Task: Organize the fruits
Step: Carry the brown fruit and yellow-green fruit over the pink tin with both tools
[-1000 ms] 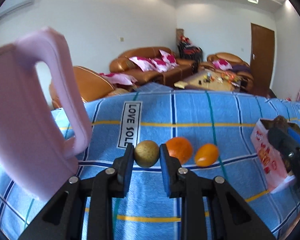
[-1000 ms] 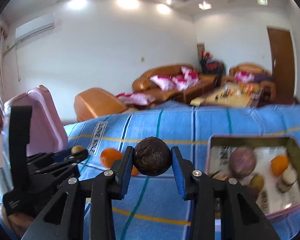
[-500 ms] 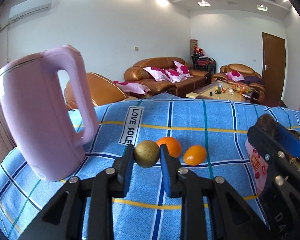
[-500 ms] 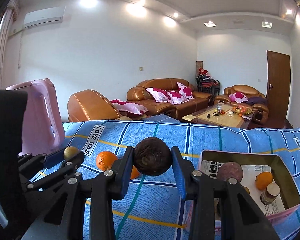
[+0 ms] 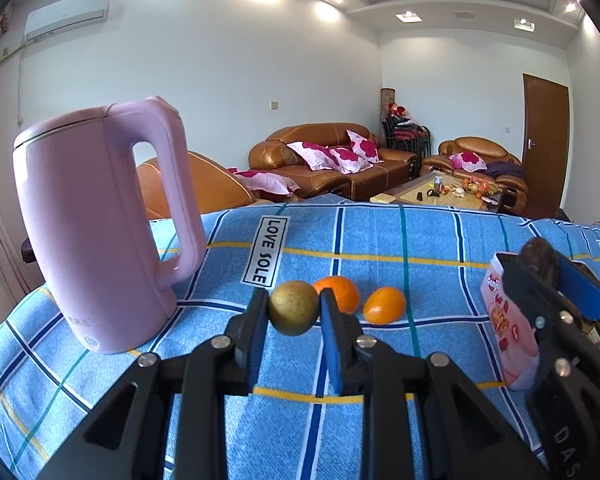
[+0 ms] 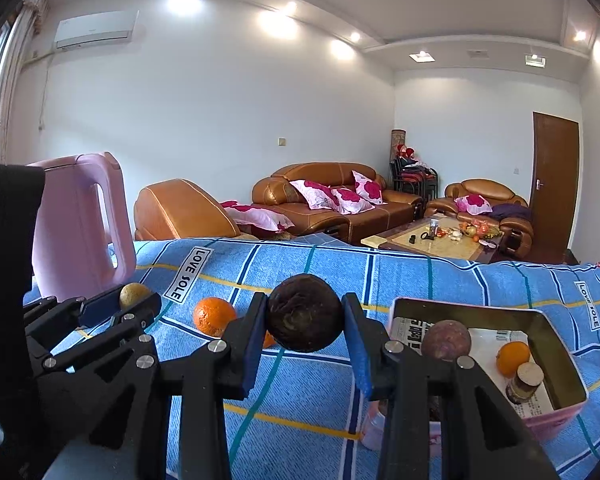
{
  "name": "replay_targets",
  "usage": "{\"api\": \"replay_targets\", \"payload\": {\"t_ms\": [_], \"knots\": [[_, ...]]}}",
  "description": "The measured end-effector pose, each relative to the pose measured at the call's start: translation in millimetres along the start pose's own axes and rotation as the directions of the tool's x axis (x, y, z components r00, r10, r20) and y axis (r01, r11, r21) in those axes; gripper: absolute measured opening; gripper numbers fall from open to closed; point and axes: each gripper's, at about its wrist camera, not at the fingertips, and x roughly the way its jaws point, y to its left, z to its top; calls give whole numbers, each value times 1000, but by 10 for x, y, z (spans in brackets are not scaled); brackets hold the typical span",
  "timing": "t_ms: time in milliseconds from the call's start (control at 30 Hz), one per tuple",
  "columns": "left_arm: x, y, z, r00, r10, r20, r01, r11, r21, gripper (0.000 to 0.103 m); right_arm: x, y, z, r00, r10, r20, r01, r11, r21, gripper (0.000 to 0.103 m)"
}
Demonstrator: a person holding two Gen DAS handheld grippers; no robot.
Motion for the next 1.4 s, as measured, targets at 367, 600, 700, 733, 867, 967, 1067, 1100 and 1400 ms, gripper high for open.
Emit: {"api": "replay_targets", "payload": {"t_ms": [367, 600, 700, 733, 867, 967, 1067, 1100, 1400], "knots": [[-124, -77, -47, 1000, -9, 4, 9, 1000, 6, 27, -100, -70, -57, 1000, 0, -7, 0, 1000, -3, 40], [-160, -170, -71, 1000, -24, -8, 24, 1000, 20, 27, -211, -174, -88, 1000, -6, -14, 6, 1000, -4, 40], [-177, -225, -86, 1000, -27, -12, 27, 999, 29, 27, -218, -224, -90, 1000, -12, -20, 12, 1000, -3, 40], [-184, -237, -89, 1000, -27, -12, 27, 999, 31, 27, -228, -247, -95, 1000, -15, -22, 15, 1000, -3, 40], [-206, -297, -101, 999, -29, -16, 29, 999, 37, 27, -278, -330, -104, 999, -25, -22, 25, 1000, -7, 40], [-213, -349, -115, 999, -33, -23, 34, 999, 41, 27, -314, -417, -113, 999, -32, -23, 32, 999, -7, 40], [-228, -406, -123, 999, -43, -30, 44, 998, 43, 27, -342, -506, -121, 999, -44, -24, 43, 999, -8, 40], [-233, -433, -127, 998, -49, -33, 51, 998, 44, 27, -346, -516, -122, 999, -47, -24, 47, 999, -9, 40], [-263, -701, -123, 995, -88, -41, 91, 994, 58, 27, -369, -814, -130, 996, -86, -28, 86, 996, 4, 40]]}}
